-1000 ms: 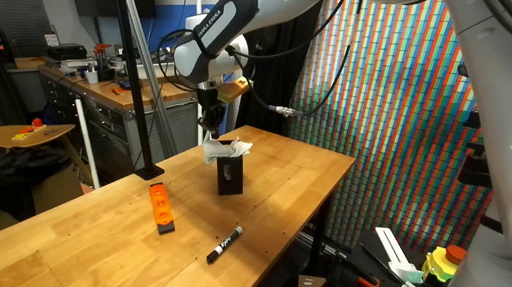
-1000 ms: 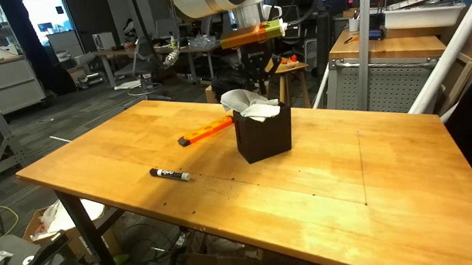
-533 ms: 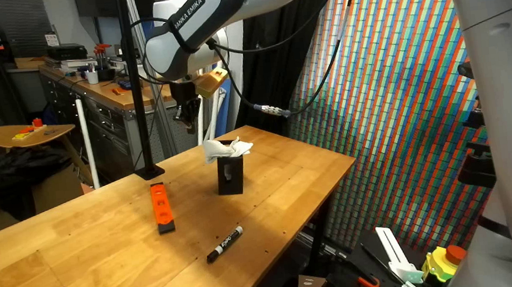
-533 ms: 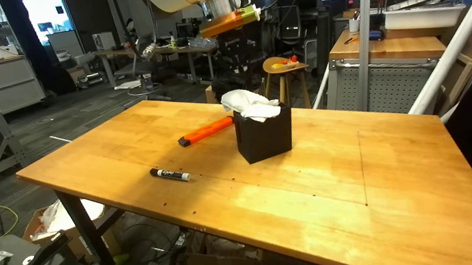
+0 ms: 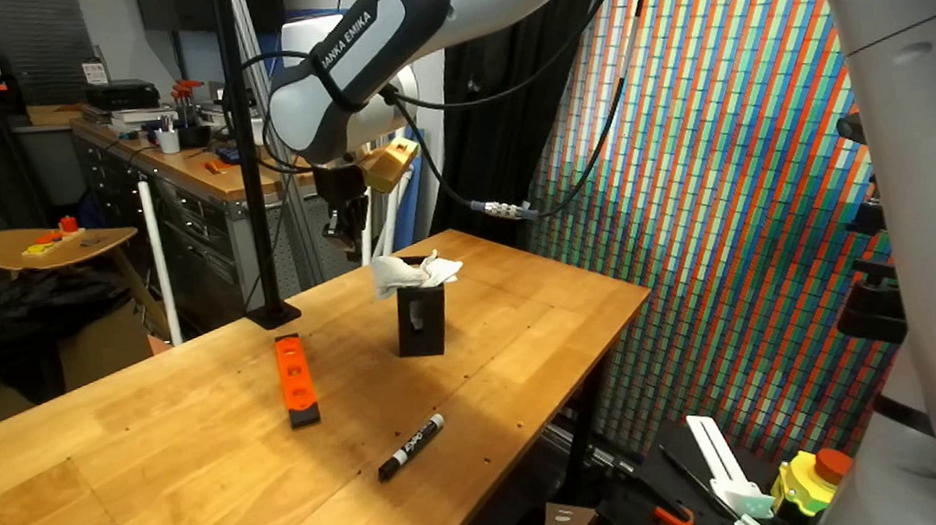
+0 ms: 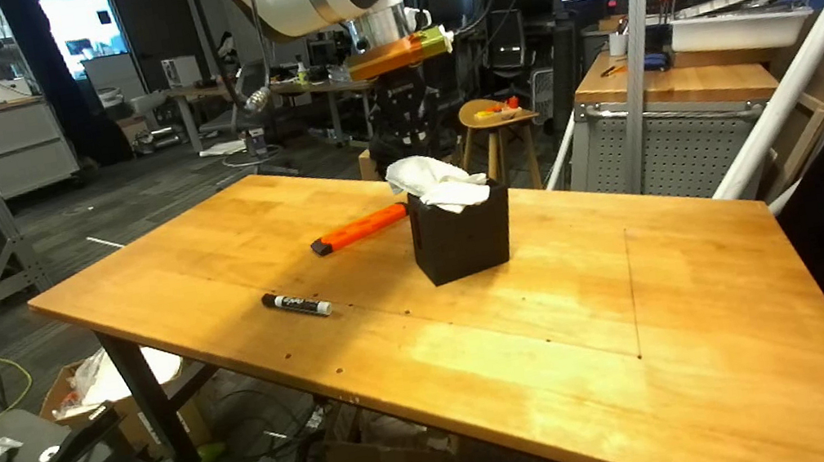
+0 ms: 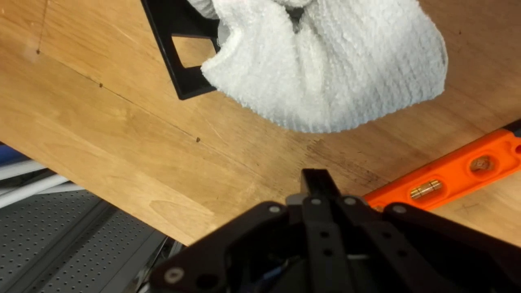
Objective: Push the box to the right, then pick the cloth and shove it in the box
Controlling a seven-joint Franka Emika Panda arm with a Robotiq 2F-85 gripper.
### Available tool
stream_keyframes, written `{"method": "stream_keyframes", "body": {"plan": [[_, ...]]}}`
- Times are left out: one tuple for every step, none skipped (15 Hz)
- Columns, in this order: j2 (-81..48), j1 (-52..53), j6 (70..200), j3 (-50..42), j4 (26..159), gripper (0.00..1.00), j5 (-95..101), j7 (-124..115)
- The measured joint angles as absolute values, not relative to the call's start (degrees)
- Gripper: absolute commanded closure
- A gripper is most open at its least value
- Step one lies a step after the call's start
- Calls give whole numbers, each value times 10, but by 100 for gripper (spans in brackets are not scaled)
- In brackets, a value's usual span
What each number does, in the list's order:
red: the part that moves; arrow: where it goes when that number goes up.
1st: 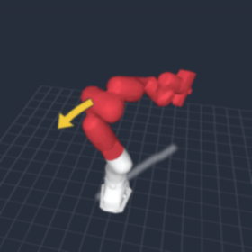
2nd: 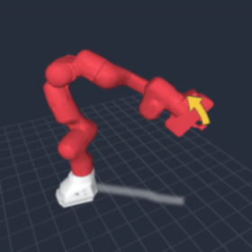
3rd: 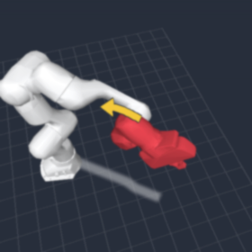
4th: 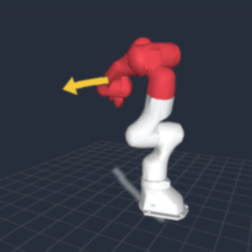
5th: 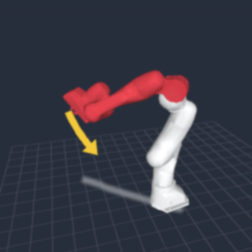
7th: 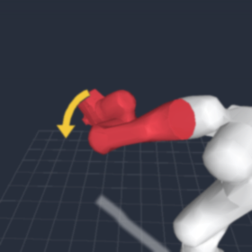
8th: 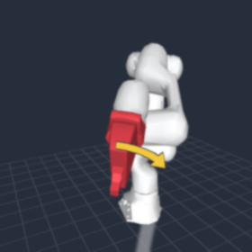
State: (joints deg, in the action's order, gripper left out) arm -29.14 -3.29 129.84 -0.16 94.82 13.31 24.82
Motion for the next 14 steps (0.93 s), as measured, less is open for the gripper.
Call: {"method": "stream_keyframes", "body": {"plan": [[-291,-34,1298,-2,953,100,133,249],[-291,-35,1298,-2,958,100,133,250],[-291,-35,1298,-1,963,100,133,252],[-291,-35,1298,-1,968,100,133,253],[-291,-35,1298,0,973,100,133,254],[-290,-35,1298,2,978,100,133,256],[-289,-35,1298,4,983,100,133,257],[-288,-35,1298,5,988,100,133,258],[-286,-35,1298,6,992,100,133,259],[-284,-35,1299,7,996,100,133,260],[-281,-35,1299,7,998,100,133,261],[-279,-35,1299,7,999,100,133,263],[-277,-35,1300,7,1000,100,133,265],[-274,-35,1302,7,1000,100,133,267]]}}
